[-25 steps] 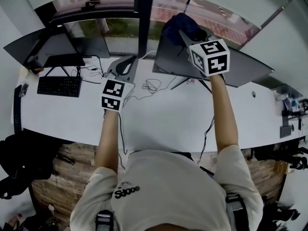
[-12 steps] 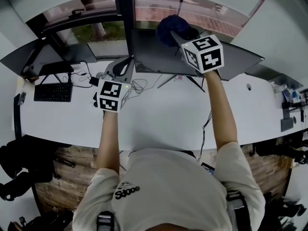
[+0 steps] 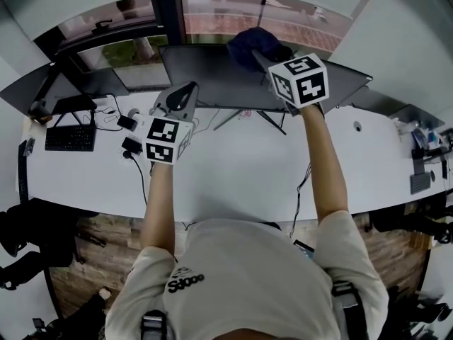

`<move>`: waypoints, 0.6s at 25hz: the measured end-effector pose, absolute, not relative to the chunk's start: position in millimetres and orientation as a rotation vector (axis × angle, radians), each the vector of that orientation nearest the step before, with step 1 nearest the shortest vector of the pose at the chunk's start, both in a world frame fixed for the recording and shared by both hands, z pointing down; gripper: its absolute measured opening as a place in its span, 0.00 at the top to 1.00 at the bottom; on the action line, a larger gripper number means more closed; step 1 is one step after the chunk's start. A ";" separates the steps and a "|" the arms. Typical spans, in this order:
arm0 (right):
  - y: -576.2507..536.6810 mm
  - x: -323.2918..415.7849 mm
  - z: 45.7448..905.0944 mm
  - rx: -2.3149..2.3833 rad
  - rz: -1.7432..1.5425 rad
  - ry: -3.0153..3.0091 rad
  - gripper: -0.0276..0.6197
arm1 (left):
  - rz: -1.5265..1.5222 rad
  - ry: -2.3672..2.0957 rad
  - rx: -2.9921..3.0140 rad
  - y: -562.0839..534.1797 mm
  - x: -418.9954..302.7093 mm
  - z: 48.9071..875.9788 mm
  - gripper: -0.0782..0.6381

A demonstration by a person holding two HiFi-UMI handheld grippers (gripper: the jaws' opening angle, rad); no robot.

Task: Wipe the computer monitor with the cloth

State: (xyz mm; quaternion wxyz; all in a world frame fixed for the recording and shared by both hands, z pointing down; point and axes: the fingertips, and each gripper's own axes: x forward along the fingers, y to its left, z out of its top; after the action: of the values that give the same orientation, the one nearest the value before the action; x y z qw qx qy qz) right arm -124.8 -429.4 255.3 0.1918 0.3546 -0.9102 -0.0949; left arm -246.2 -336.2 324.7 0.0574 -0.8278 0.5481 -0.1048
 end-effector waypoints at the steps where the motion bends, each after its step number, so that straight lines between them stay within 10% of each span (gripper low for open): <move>1: -430.4 -117.6 255.1 0.999 -0.264 -2.557 0.82 | -0.323 1.656 -2.512 -336.7 -238.3 324.9 0.87; 15: -447.1 -10.1 256.9 1.073 -0.223 -2.547 0.82 | -0.342 1.562 -2.520 -355.0 -141.3 314.3 0.87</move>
State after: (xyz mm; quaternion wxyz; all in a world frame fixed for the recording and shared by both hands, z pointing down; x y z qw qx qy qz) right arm -10.1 -447.1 256.9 0.1832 0.3805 -0.9030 -0.0791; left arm -141.3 -355.0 314.3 0.0783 -0.8418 0.5216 -0.1144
